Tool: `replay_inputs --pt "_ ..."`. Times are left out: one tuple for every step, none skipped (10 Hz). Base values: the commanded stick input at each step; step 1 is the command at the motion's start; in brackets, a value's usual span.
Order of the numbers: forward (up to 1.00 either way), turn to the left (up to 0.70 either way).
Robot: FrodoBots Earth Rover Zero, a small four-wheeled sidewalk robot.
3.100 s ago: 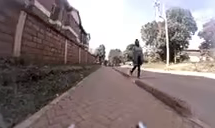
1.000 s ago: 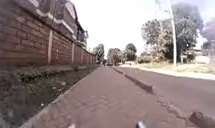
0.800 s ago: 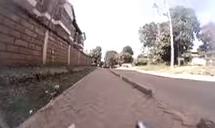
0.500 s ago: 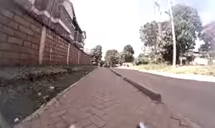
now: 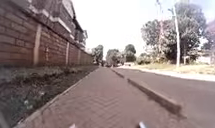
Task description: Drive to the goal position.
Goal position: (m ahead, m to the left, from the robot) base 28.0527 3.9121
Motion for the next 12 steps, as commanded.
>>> replay_inputs --pt "1.00 0.00" --pt "1.00 0.00" --pt "1.00 0.00" --pt "1.00 0.00" --pt "1.00 0.00" --pt "1.00 0.00" --pt "1.00 0.00" --pt "1.00 0.00" --pt "1.00 0.00" --pt "1.00 0.00" --pt "1.00 0.00" --pt "1.00 0.00"
